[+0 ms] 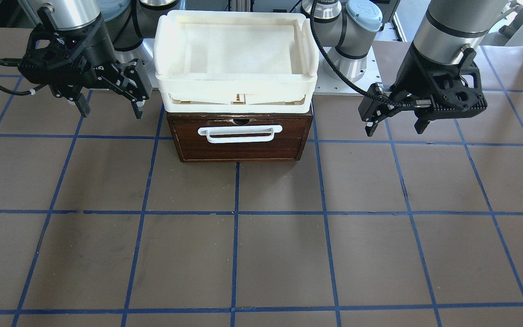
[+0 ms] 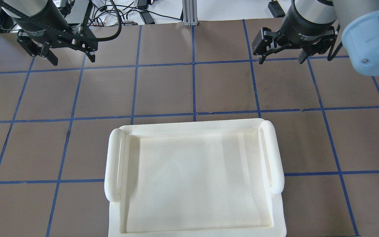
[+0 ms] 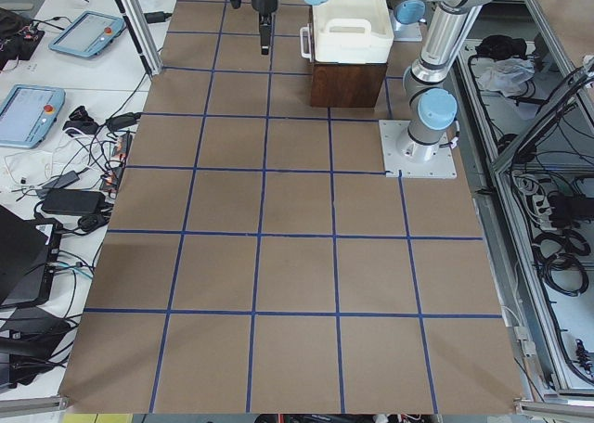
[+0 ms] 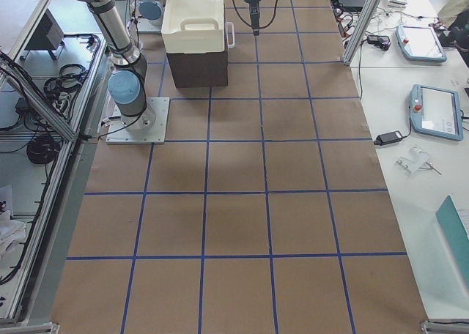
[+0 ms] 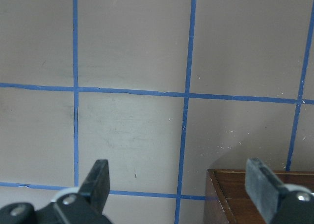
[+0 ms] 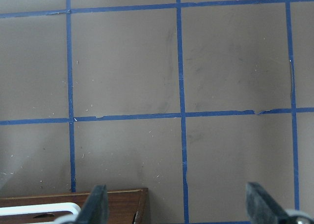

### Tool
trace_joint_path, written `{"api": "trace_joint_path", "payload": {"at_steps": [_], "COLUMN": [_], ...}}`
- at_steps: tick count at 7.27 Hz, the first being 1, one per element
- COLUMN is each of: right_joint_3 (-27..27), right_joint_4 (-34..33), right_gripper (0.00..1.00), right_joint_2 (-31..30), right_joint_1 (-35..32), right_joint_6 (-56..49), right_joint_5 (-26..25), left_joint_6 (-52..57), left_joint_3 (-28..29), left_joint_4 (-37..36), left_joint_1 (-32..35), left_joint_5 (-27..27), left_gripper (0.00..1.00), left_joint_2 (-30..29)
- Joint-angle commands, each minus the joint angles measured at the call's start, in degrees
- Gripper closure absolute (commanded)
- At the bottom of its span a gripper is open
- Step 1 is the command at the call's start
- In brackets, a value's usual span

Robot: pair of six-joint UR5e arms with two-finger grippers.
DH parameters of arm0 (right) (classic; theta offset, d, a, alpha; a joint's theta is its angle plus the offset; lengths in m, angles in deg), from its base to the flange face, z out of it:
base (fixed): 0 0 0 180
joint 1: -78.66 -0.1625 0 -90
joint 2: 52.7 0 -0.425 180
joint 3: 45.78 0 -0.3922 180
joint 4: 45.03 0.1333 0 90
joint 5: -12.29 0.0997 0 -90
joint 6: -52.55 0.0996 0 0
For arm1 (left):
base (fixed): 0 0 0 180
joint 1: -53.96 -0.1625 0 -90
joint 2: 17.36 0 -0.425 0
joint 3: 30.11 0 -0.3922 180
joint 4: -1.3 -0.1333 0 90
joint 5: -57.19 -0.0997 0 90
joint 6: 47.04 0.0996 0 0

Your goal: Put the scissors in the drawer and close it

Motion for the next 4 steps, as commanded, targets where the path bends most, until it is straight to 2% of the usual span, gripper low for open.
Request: {"api": "trace_joint_path", "payload": {"at_steps": [1,4], "right_joint_3": [0.0,0.0], "right_joint_4": [0.0,0.0], "right_gripper": [0.00,0.00], "right_joint_2": [0.0,0.0], "right_joint_1": [-0.1,-0.1], "right_joint_6": [0.0,0.0], "right_joint_5": [0.1,0.1], "left_joint_6": [-0.1,0.0], "left_joint_3": [-0.6,-1.3], "left_joint_4": [0.0,0.0], "left_joint_1": [-0.1,-0.1], "left_joint_5": [0.0,0.0], "left_gripper": [0.00,0.00], "left_joint_2": [0.6,1.0]}}
